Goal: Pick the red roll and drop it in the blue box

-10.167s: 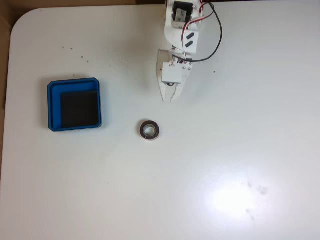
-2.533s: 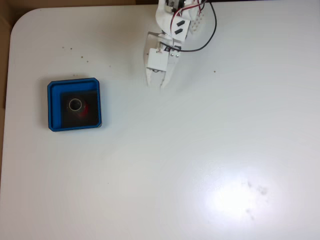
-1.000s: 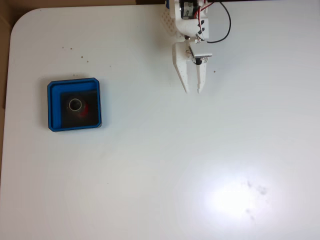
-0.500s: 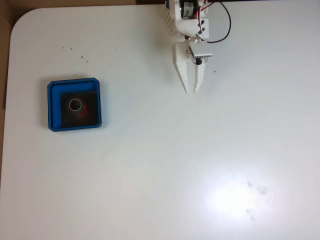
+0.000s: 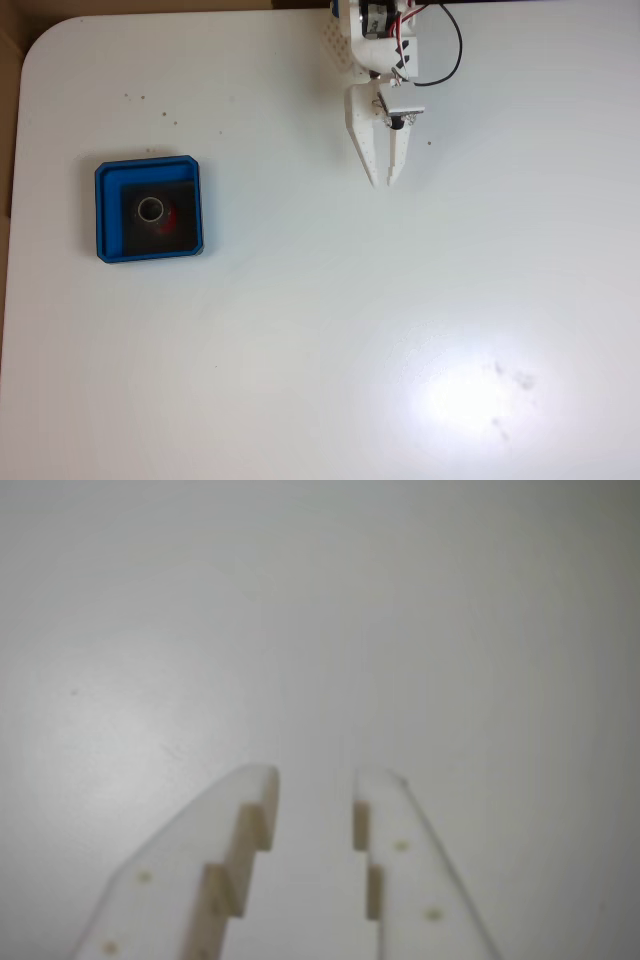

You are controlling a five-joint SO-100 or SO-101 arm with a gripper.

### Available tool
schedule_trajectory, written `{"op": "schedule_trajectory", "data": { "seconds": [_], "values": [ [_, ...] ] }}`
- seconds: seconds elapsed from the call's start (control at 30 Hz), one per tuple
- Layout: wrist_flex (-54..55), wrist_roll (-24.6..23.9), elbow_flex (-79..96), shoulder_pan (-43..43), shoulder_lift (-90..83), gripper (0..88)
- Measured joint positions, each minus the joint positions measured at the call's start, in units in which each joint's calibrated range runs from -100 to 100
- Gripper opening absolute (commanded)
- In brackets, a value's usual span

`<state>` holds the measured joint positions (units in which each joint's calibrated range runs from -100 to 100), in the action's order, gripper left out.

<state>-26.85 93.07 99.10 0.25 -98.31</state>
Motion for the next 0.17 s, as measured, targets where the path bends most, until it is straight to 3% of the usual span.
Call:
{"op": "schedule_trajectory", "data": {
  "seconds": [0.17],
  "values": [
    [0.0,0.0,0.0,0.0,0.0,1.1]
  ]
}}
